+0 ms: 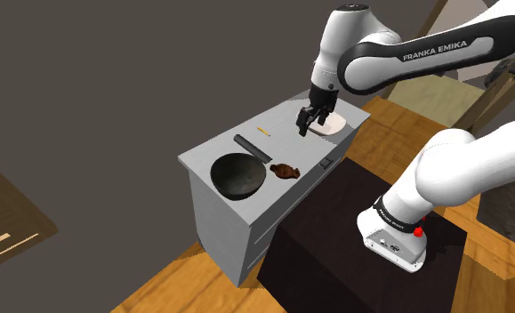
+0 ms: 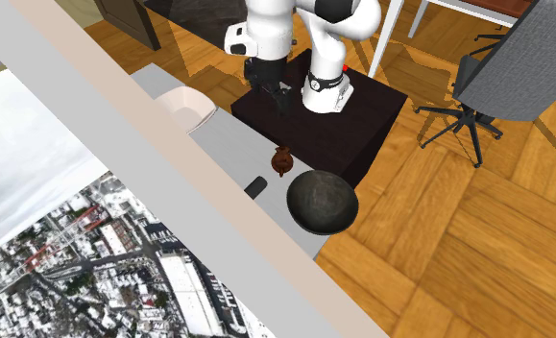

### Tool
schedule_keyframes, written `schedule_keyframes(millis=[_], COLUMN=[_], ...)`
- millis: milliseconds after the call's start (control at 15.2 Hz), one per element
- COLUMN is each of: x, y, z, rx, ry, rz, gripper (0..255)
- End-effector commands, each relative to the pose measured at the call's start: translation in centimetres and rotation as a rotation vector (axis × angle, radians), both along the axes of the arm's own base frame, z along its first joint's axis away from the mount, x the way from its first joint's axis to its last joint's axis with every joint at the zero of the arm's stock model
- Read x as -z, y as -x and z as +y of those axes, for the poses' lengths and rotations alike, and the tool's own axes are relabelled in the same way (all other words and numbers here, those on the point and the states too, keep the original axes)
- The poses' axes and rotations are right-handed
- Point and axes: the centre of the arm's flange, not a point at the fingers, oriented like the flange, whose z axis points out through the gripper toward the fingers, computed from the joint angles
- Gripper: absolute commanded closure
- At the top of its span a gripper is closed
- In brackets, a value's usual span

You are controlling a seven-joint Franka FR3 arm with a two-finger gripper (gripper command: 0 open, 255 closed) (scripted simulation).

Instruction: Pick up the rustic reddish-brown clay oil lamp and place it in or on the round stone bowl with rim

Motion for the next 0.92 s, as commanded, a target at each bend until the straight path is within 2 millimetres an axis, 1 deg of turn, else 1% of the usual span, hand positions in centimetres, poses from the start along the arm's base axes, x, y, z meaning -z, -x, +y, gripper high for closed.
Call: schedule_keyframes(millis=[0,594,858], x=[2.1,12.6,14.6], y=[-0.5,-2.6,-2.8], z=[0.9,5.3,5.5], rx=[0.000,-0.003,-0.003], ry=[-0.010,-0.051,-0.053], rz=[-0.007,-0.026,-0.027], gripper=[0,0,0])
